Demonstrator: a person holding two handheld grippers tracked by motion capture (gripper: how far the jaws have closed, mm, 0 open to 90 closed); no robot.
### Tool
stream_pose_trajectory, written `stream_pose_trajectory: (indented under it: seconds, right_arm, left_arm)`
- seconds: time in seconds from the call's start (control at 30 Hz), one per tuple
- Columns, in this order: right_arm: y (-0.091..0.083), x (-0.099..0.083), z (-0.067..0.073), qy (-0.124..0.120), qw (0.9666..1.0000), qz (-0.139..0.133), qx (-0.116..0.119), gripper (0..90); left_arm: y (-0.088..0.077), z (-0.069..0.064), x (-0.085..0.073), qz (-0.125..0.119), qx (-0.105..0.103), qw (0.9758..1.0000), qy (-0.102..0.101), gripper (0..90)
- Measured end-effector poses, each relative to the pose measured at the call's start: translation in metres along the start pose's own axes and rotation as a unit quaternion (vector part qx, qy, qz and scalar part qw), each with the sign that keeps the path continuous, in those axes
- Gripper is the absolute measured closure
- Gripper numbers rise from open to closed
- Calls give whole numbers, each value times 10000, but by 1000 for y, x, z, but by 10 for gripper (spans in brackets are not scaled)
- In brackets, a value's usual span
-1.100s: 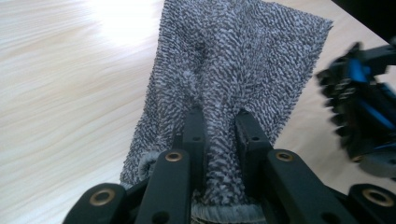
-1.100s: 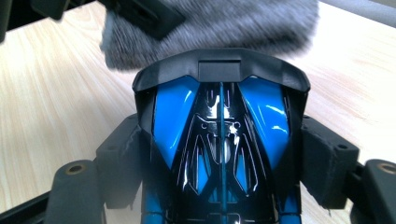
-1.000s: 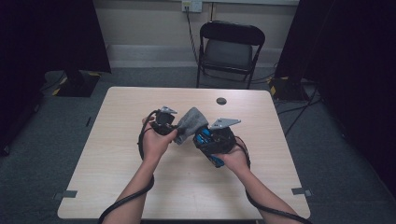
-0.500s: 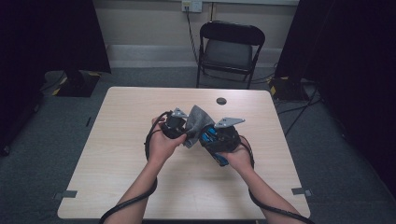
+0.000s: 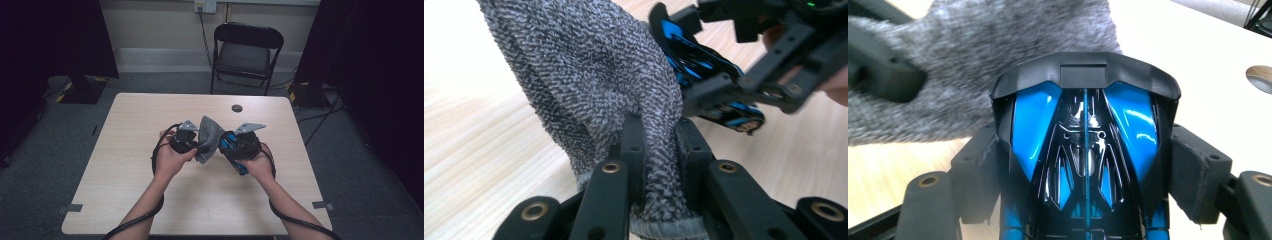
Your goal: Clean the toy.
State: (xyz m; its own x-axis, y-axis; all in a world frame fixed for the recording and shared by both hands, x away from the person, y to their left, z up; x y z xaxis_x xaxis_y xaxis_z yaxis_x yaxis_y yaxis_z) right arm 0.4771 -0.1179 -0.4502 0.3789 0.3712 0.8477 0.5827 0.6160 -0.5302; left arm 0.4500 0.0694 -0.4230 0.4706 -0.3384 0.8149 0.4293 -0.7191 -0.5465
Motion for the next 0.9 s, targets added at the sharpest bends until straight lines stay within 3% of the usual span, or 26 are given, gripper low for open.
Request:
stream_pose_trajectory:
  seconds: [0.27,0.67,0.9]
  right_arm:
    - [-2,0,-13,114,9999,12,-115,253]
    - [-6,-1,-24,226,9994,-2,-244,253]
    - [-11,-2,-26,228,9995,-34,-224,253]
  left_arm:
    - [-3,-2,-8,-28,-152,9999,-11,777]
    - [-10,0,-23,146,-280,9995,-29,777]
    - [-22,15,-29,105,-7,9999,-121,776]
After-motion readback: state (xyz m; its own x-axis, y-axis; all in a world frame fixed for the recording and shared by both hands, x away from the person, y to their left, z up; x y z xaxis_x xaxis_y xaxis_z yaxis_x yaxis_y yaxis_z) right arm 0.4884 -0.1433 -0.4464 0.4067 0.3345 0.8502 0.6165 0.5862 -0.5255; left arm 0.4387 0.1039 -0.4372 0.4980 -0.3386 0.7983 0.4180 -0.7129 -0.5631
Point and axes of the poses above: each handheld gripper's, and its own axes: y roughly forward along the jaws, x roughly out of its top, z roughly to its left, the point moved 4 cm from there along y, roughly forward along the jaws, and after that the axes turned 5 degrees about -z, right-handed, at the moved point
